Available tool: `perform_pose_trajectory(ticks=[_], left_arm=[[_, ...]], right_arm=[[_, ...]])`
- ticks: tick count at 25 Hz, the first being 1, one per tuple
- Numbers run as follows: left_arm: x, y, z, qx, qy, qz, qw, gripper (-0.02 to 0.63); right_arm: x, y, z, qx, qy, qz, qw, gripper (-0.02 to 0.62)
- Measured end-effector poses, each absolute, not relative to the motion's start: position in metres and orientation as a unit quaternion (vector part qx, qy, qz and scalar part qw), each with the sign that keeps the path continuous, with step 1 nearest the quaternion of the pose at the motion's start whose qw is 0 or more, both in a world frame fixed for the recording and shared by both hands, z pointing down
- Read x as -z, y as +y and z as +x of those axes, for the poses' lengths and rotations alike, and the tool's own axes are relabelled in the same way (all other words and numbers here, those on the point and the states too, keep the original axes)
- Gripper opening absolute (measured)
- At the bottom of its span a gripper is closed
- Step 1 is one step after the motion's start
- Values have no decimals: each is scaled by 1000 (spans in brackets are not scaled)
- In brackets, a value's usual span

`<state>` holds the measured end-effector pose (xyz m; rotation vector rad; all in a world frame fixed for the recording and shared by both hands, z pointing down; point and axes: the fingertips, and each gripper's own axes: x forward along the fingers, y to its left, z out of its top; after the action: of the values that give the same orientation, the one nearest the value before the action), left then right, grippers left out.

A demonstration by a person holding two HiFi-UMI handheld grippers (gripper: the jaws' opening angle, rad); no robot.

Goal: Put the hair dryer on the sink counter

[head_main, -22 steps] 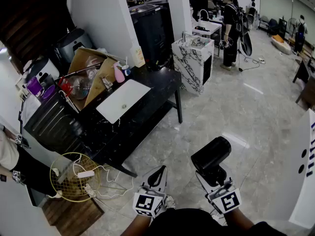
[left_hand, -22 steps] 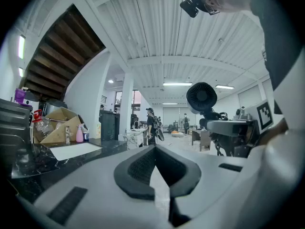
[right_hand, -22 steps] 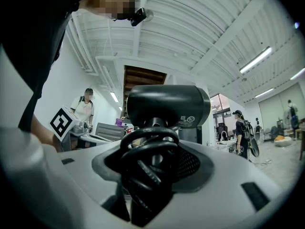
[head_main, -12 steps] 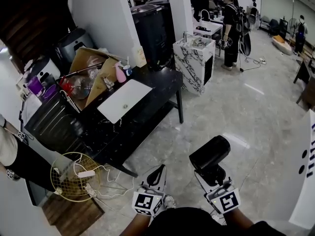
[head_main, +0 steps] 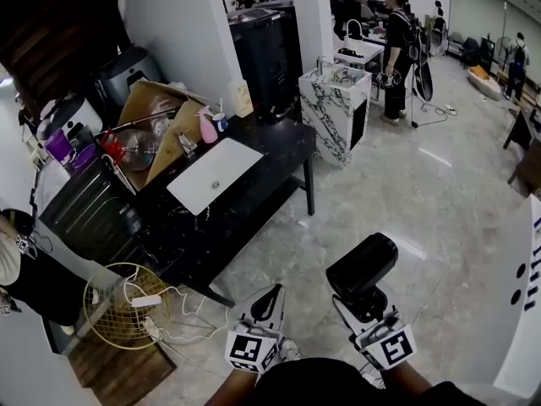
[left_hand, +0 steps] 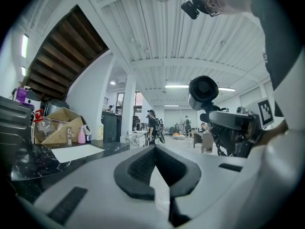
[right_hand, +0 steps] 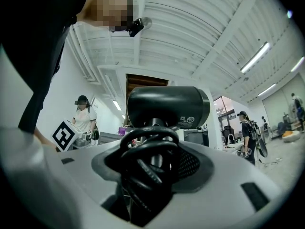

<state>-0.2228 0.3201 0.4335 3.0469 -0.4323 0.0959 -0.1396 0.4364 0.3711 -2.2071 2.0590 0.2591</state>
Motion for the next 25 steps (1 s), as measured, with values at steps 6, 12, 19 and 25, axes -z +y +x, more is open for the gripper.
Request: perform_pose_trajectory(ticks=[6, 12, 19, 25], left_arm=[[-434, 288, -234, -24, -148, 988, 41, -6], [-433, 252, -249, -22, -145, 989, 35, -6], [-429, 216, -259, -21, -133, 991, 22, -6], [-430, 192, -256, -6, -146, 989, 31, -6]], right_arm=[[-376, 404, -145, -84, 684, -723, 53, 259], [-382, 368, -156, -74, 678, -728, 64, 259], [-383, 330, -159, -84, 666, -738, 58, 259], [-388, 304, -147, -76, 662, -743, 53, 259]])
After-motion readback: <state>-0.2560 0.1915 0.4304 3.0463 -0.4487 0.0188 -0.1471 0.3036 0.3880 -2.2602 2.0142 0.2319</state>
